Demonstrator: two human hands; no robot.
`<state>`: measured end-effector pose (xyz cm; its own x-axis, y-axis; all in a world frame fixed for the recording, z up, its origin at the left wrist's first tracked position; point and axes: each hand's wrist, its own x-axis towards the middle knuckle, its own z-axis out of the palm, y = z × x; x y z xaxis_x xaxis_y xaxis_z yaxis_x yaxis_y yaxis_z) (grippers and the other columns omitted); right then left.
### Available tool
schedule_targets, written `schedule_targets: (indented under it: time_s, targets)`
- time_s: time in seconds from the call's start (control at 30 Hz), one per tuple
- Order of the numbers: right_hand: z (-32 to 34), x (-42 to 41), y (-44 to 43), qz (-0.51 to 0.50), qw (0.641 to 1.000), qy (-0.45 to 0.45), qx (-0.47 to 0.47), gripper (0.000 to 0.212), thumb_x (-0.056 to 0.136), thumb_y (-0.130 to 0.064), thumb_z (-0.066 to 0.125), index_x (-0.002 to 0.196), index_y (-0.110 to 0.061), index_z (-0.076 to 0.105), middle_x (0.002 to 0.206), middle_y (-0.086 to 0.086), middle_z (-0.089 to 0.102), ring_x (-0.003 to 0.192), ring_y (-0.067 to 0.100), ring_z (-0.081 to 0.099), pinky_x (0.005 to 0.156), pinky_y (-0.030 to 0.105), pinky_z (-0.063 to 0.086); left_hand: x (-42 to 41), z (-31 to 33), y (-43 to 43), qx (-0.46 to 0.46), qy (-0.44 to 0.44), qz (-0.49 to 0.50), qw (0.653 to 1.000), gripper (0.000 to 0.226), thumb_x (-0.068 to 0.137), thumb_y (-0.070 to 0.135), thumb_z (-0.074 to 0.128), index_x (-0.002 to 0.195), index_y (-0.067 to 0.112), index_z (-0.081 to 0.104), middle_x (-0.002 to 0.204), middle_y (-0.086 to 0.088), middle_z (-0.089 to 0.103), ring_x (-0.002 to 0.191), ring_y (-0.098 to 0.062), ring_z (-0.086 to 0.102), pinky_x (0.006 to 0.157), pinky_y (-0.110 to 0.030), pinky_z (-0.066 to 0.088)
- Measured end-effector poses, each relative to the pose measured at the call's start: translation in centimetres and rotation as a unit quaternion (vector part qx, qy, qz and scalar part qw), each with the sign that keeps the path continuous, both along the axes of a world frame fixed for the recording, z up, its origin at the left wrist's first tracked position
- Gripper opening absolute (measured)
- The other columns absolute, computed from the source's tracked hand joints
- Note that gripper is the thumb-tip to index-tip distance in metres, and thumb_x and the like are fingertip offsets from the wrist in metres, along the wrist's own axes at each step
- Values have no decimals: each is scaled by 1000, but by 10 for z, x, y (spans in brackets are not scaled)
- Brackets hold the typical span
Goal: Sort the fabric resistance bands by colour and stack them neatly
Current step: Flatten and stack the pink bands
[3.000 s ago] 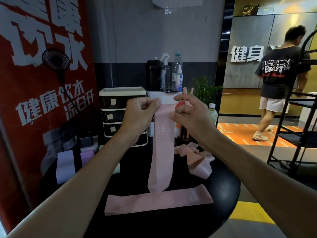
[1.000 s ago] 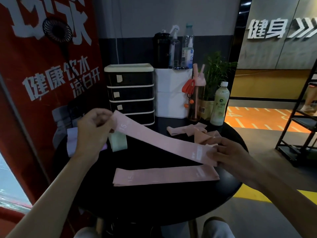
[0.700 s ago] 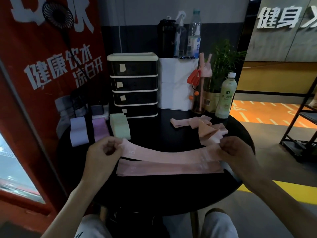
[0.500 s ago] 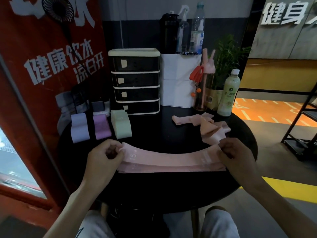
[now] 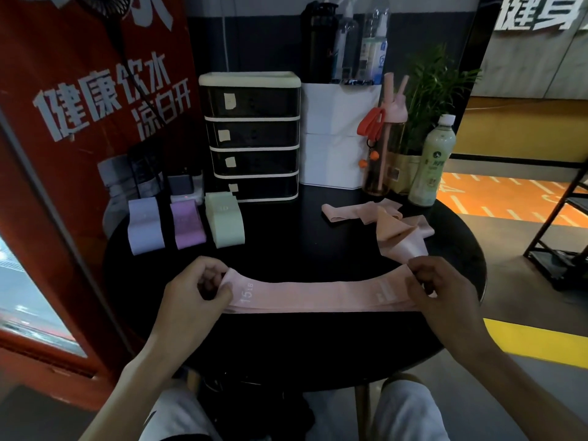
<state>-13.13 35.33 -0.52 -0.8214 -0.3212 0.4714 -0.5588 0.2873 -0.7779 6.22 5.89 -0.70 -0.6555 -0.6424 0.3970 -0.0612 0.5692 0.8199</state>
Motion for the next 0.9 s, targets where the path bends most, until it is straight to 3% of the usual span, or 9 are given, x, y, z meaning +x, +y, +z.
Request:
schedule_targets:
  time_s: [0.1, 0.2, 0.4, 0.5, 0.57, 0.67, 0.77, 0.9]
  targets:
    - [-2, -3, 0, -9, 1000, 16, 18, 29, 87, 1, 65, 97, -26, 60, 91, -1, 64, 77, 6, 60, 64, 11, 48, -1, -2, 0, -3, -18, -2, 1000, 36, 80, -2, 73, 85, 33, 64, 81, 10, 63, 76, -15, 59, 74, -30, 48]
    - [-4, -6, 0, -15, 998, 36, 53, 26, 86, -1, 66, 96, -24, 61, 95, 1, 61, 79, 8, 57, 62, 15, 46, -1, -2, 0, -11, -27, -11, 1000, 35, 80, -2, 72, 87, 31, 63, 77, 9, 60, 73, -14, 56, 71, -24, 45]
    - [-8, -8, 1, -3, 990, 46, 132, 20, 87, -2, 65, 100, -16, 65, 108, -1, 48, 86, 12, 50, 72, 17, 42, 0, -2, 2, -47, -51, -14, 998, 39, 79, -3, 71, 88, 33, 59, 81, -1, 56, 75, -13, 51, 67, -13, 40]
    - [-9, -8, -1, -7, 986, 55, 159, 16, 88, -3, 64, 101, -14, 65, 112, -2, 44, 94, 15, 49, 75, 14, 41, 0, 0, 3, -82, -60, -2, 995, 35, 83, 4, 71, 93, 35, 59, 93, 6, 52, 86, -5, 50, 79, -13, 40]
    - [-9, -9, -2, -9, 986, 56, 159, 16, 87, -4, 65, 100, -14, 66, 112, -2, 44, 97, 16, 49, 77, 12, 39, -2, 5, 7, -159, -46, 6, 986, 17, 86, 15, 67, 97, 28, 64, 100, 11, 51, 96, -9, 49, 89, -25, 40]
    - [-10, -10, -2, -6, 983, 66, 169, 16, 85, -2, 67, 98, -12, 68, 111, -1, 44, 100, 16, 47, 78, 11, 37, -17, 19, 30, -261, -53, -43, 963, 20, 84, 34, 54, 95, 24, 67, 100, 13, 56, 98, -15, 52, 86, -37, 42]
    - [-10, -10, -1, -5, 981, 70, 179, 16, 85, -3, 67, 98, -12, 68, 110, -1, 44, 99, 15, 47, 77, 9, 37, -45, 26, 62, -278, -85, -133, 947, 33, 82, 43, 43, 99, 29, 68, 101, 19, 55, 100, -9, 51, 86, -34, 39]
    - [-10, -11, -1, 3, 980, 67, 189, 16, 85, -6, 69, 99, -13, 68, 111, -1, 44, 100, 14, 46, 77, 5, 35, -76, 16, 87, -279, -117, -197, 933, 19, 93, 38, 56, 106, 31, 69, 107, 20, 53, 103, -5, 44, 94, -30, 36]
